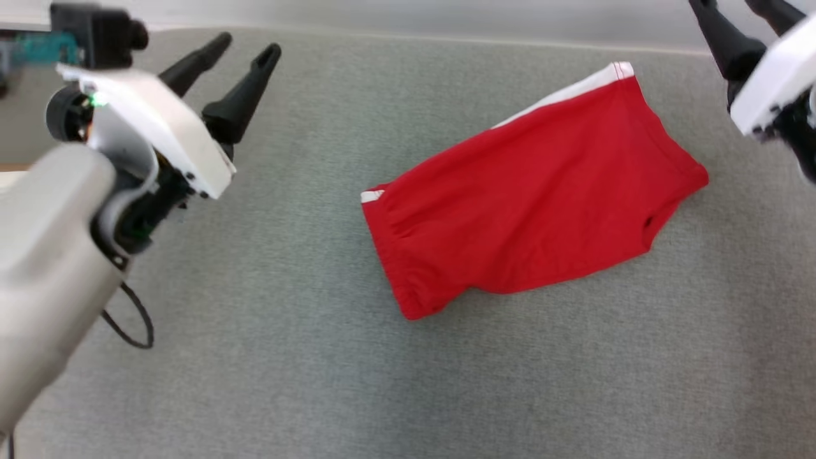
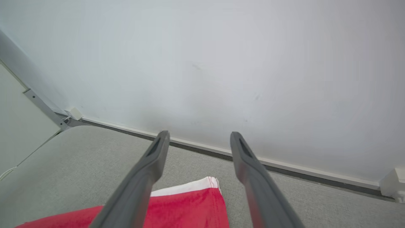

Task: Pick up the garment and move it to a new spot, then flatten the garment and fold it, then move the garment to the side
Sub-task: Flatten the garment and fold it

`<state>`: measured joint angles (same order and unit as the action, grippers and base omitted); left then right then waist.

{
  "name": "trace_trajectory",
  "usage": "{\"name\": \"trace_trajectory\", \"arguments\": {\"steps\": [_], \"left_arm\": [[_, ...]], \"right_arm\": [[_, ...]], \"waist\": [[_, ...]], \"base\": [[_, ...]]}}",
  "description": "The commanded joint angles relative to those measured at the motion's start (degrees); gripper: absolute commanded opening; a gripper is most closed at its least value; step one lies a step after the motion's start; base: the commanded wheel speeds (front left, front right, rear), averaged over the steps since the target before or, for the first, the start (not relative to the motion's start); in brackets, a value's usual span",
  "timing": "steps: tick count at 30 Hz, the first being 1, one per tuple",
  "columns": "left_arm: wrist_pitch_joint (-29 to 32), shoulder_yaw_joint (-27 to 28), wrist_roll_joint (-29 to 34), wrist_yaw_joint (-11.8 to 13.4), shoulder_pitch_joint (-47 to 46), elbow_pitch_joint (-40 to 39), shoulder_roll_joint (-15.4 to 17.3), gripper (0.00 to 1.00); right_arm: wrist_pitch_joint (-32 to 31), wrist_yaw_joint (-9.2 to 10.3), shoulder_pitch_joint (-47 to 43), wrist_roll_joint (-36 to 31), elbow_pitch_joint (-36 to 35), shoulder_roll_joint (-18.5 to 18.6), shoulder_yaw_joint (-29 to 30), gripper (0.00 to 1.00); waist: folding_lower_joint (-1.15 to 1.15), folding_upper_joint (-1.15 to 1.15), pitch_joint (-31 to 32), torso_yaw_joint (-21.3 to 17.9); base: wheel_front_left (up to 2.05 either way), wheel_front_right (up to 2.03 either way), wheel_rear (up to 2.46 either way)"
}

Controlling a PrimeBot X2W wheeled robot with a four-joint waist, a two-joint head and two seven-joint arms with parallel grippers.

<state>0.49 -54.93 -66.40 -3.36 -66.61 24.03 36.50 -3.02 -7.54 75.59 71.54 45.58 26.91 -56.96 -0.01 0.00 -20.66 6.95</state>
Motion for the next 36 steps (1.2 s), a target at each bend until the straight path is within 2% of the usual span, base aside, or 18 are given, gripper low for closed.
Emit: {"name": "trace_trajectory", "arguments": {"steps": [1, 3, 6, 9, 12, 17, 21, 30, 36], "left_arm": [[-3.7, 0.0, 2.1, 1.2, 2.1, 0.0, -0.3, 1.00], [-11.1, 0.5, 5.5, 4.3, 3.8, -0.4, -1.0, 1.00], [-15.1, 2.6, 8.1, 8.0, 7.6, -2.2, -2.4, 1.00], [-15.6, 6.8, 12.1, 11.3, 12.3, -5.9, -4.0, 1.00], [-15.6, 12.4, 16.0, 12.7, 18.9, -10.5, -6.5, 1.00], [-15.6, 20.5, 20.5, 11.4, 29.4, -15.5, -11.7, 1.00], [-15.6, 24.6, 23.0, 9.6, 35.9, -16.7, -15.0, 1.00], [-15.6, 31.1, 29.3, 6.3, 42.7, -16.5, -21.0, 1.00], [-15.6, 34.8, 31.8, 3.7, 45.7, -15.5, -24.2, 1.00]], "right_arm": [[3.0, 0.14, -1.9, -0.9, 0.1, -0.1, 0.1, 1.00], [8.3, 0.14, -4.5, -2.5, 1.6, 0.8, -0.2, 1.00], [12.8, 0.14, -8.5, -2.6, 4.5, 0.4, -0.3, 1.00], [12.2, 0.14, -10.9, -2.4, 8.0, -0.7, -1.3, 1.00], [9.7, 0.14, -11.9, -1.6, 11.4, -1.5, -2.2, 1.00], [3.6, 0.14, -11.1, -1.7, 16.8, -1.3, -4.0, 1.00], [-0.7, 0.14, -10.4, -1.0, 20.8, -1.2, -4.5, 1.00], [-13.0, 0.14, -11.7, 0.9, 26.2, -1.6, -5.4, 1.00], [-21.3, 0.04, -13.8, 2.3, 27.5, -4.4, -5.5, 0.98]], "waist": [[0.01, 0.00, 0.8, 0.9], [0.01, 0.00, 1.4, 1.6], [0.01, 0.00, 2.2, 2.7], [0.01, 0.00, 2.3, 3.8], [0.01, 0.00, 2.1, 4.8], [0.01, 0.00, 1.8, 7.2], [0.01, 0.00, 1.8, 9.4], [0.01, 0.00, 1.5, 12.2], [0.01, 0.00, 1.5, 12.5]], "base": [[0.00, 0.00, 0.00], [0.00, 0.00, 0.00], [0.00, 0.00, 0.00], [0.00, 0.00, 0.00], [0.00, 0.00, 0.00], [0.00, 0.00, 0.00], [0.00, 0.00, 0.00], [0.00, 0.00, 0.00], [0.00, 0.00, 0.00]]}}
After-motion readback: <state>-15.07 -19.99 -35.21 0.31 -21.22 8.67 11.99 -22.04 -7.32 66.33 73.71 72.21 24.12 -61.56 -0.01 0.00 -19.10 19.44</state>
